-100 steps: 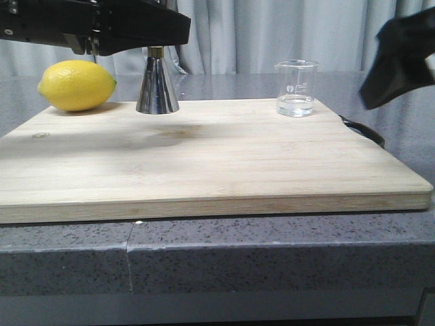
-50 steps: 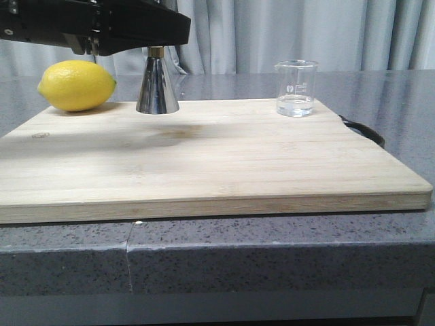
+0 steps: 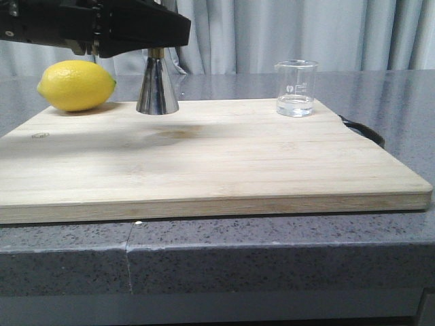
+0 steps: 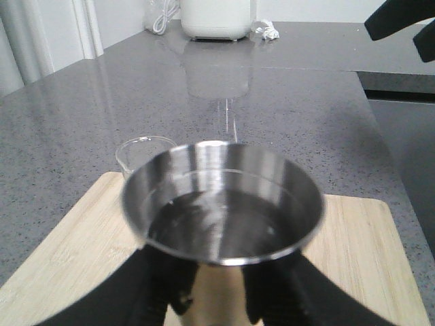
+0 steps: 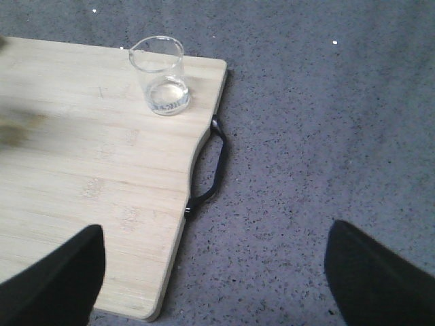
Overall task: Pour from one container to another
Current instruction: 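Lower the jigger onto the board with the left gripper and release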
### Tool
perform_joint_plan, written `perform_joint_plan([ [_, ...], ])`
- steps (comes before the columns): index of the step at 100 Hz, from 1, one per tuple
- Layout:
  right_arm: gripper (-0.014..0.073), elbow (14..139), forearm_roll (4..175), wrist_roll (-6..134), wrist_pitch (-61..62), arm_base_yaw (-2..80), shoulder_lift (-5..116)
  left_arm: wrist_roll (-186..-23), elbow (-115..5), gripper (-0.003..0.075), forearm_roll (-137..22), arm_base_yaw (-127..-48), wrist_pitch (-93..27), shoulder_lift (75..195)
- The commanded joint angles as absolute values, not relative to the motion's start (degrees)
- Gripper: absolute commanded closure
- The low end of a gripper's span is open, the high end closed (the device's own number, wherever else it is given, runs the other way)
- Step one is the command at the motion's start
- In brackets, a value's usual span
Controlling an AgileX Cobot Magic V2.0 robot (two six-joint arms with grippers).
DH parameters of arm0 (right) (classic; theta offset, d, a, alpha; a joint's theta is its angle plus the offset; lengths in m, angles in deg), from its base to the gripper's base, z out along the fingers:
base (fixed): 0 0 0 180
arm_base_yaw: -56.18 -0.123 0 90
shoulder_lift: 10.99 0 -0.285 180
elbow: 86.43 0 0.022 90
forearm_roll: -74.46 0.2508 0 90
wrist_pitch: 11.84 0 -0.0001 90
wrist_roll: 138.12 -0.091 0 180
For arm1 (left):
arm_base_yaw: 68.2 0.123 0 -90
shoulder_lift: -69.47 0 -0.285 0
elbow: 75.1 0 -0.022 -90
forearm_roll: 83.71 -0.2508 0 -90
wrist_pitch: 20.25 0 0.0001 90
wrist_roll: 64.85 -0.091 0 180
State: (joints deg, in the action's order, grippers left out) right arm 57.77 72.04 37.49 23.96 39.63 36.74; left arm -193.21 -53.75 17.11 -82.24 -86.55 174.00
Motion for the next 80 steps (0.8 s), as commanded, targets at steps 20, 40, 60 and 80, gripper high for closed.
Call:
perform_joint_plan([
  [20,0.0,59.3,71.9,37.5,20.7,39.7,36.4,-193.3,-57.9,0.0514,21.8,-80.0,-93.5,175.7],
  [40,0.0,59.3,71.9,37.5,20.7,39.7,36.4,-193.6,-58.0,0.0514,21.8,-79.9,-93.5,176.9],
  [60,0.0,59.3,71.9,37.5,20.7,39.7,36.4,-193.6,-58.0,0.0514,21.8,-79.9,-93.5,178.2],
  [80,0.0,59.3,71.9,37.5,20.7,39.7,36.4,-193.6,-58.0,0.0514,21.8,-79.9,-93.5,179.2],
])
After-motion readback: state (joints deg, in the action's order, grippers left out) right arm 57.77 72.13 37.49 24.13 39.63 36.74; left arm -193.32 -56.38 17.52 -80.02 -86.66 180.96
